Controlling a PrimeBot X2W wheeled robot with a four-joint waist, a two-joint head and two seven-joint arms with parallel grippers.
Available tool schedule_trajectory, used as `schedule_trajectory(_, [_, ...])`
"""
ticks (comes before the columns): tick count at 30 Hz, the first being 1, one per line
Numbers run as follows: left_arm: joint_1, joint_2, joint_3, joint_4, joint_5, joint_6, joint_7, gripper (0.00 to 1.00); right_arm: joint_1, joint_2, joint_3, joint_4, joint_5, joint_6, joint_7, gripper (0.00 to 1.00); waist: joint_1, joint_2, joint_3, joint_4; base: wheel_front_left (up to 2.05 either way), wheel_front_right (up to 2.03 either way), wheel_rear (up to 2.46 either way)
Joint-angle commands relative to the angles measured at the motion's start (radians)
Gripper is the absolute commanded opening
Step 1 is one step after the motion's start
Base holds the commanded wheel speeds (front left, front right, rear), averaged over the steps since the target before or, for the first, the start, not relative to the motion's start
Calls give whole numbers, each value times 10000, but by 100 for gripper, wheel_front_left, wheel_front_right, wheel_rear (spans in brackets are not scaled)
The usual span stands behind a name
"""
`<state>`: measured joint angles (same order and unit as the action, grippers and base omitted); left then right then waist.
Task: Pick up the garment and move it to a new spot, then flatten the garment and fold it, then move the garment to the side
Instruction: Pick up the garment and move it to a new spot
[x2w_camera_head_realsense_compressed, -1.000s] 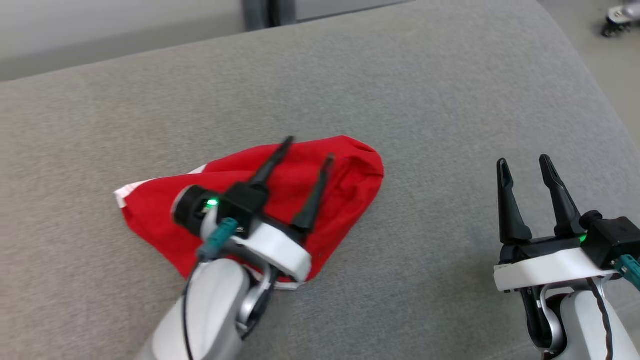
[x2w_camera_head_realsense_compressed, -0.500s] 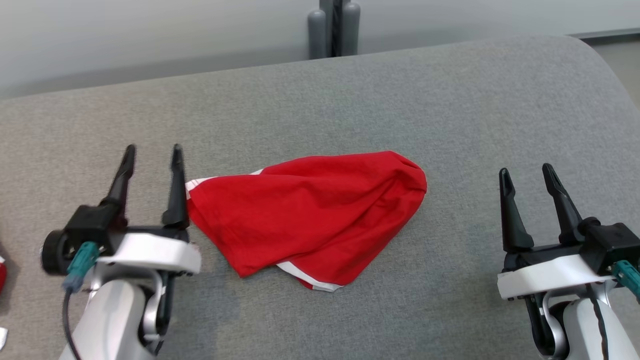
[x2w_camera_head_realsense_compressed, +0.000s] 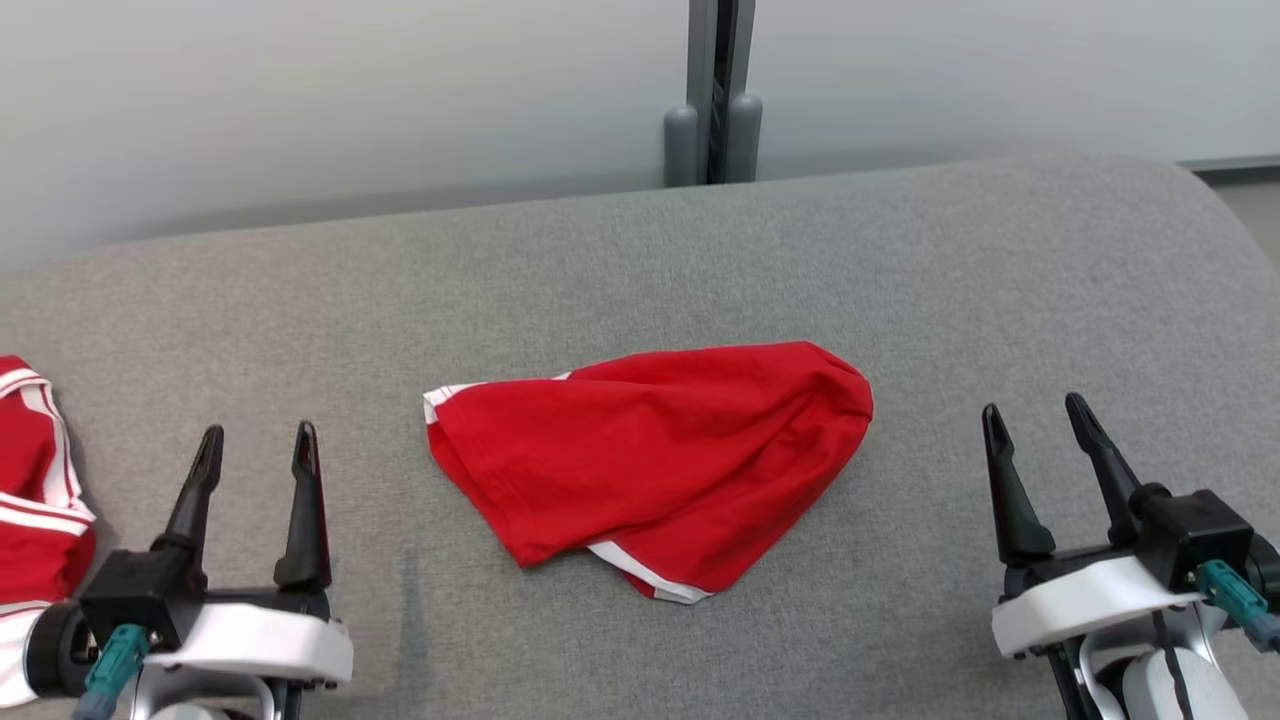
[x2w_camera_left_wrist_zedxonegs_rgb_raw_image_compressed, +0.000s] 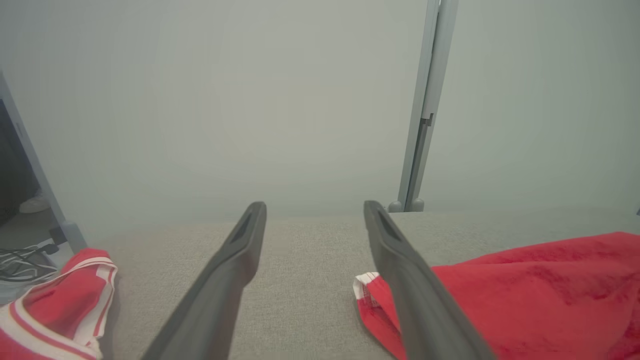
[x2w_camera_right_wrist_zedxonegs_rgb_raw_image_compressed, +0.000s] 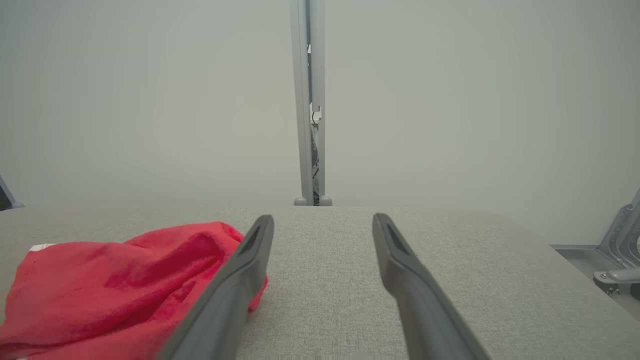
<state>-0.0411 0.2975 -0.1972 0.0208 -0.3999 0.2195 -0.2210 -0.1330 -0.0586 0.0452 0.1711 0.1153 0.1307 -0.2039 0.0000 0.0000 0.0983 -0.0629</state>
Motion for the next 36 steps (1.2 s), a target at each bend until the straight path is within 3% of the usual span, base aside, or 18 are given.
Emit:
schedule_trajectory(1, [120,119,-21,-102,-20,-61,47,100,124,-74,7,-6,-32,1,62,100,0,0,-187,85,0,0,0])
schedule_trajectory(17, [1080,263,-393,-569,-68,113,743,100,1006,-65,-130,-234,119,1,438,100,0,0,-1069,130,0,0,0])
schedule_trajectory(36, [1204,321,-368,-847,-136,412,950,100,1180,42,-253,-496,232,1,485,100,0,0,-1114,44,0,0,0])
